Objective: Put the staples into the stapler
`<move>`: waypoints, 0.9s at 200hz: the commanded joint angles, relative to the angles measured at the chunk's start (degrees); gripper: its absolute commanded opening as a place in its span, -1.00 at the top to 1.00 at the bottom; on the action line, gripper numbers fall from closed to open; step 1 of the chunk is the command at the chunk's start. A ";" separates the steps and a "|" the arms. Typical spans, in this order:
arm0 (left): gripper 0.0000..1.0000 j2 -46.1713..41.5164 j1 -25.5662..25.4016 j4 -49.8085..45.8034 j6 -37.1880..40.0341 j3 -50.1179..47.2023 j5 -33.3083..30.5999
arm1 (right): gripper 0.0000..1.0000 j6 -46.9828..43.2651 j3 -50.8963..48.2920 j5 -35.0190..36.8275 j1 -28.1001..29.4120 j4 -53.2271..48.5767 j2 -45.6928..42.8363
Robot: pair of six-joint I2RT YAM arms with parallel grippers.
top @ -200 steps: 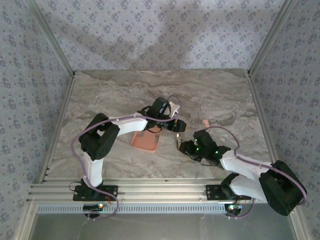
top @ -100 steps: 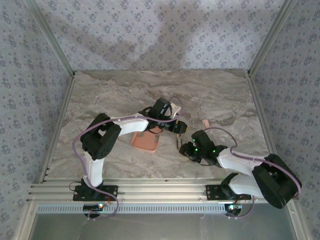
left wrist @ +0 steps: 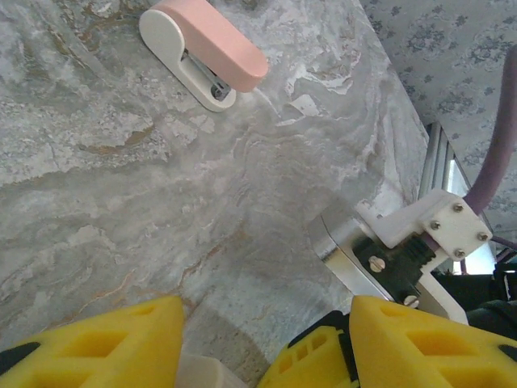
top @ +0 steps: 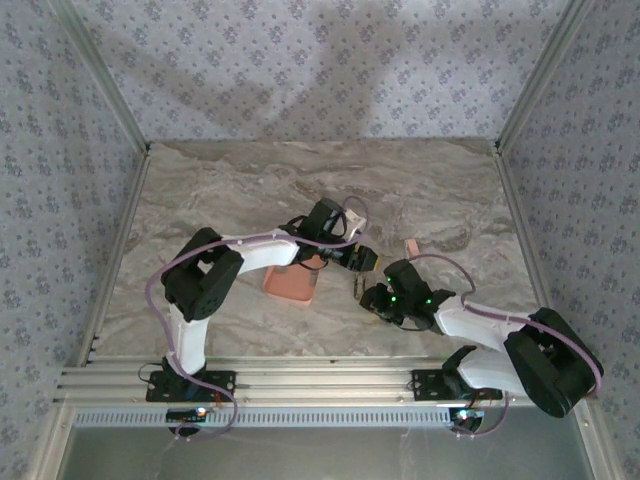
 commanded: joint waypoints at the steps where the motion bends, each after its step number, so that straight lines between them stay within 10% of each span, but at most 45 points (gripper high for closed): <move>1: -0.12 -3.41 -1.02 0.83 1.37 -0.73 3.61 | 0.44 -1.62 1.01 0.77 -0.72 -2.15 0.41; 180: -0.05 -7.51 -3.28 -2.24 5.61 -4.64 5.81 | 0.47 -3.45 1.42 0.01 -2.61 -3.33 0.31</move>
